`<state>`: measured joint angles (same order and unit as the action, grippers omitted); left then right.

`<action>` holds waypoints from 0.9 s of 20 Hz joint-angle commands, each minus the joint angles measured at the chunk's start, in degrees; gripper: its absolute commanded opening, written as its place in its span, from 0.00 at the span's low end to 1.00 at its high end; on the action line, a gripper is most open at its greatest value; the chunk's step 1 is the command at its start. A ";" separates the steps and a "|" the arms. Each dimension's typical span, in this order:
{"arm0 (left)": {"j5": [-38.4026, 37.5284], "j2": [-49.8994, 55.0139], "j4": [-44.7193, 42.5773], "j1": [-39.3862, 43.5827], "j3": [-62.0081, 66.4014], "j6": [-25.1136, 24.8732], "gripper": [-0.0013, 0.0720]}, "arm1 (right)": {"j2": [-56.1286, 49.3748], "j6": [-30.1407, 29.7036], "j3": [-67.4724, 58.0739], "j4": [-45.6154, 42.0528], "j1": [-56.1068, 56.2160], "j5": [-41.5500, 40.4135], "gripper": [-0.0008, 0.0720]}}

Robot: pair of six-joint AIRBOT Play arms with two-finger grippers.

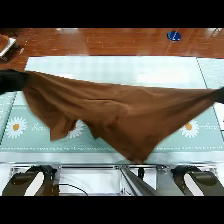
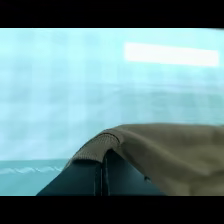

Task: Fold the shirts.

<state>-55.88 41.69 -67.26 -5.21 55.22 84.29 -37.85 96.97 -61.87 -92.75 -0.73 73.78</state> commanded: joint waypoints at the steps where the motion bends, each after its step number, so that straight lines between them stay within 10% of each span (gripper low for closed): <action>1: 8.83 11.61 5.90 0.13 -6.23 0.44 0.04 | -10.64 1.53 8.00 3.82 -3.87 -11.54 0.05; 9: 13.22 34.05 20.83 1.31 -4.52 -5.44 0.05 | -36.22 -5.07 3.74 18.14 -10.64 -16.65 0.05; 10: 12.76 35.12 21.24 1.44 -3.52 -5.42 0.24 | -37.79 -4.98 2.58 18.82 -10.64 -16.55 0.06; 11: 11.39 35.89 21.18 1.42 -1.99 -5.55 0.72 | -38.93 -3.56 0.87 18.86 -10.75 -16.11 0.18; 13: 4.68 36.26 19.28 -0.39 3.10 -8.55 0.71 | -39.47 -4.13 -4.07 18.82 -12.59 -12.68 0.57; 18: -11.96 32.22 15.89 -13.25 13.86 -8.63 0.71 | -32.37 -6.47 -11.39 8.90 -26.40 -3.17 0.57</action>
<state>-58.46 75.75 -50.81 -12.32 64.75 76.47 -73.36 91.53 -70.63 -78.98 -20.21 66.41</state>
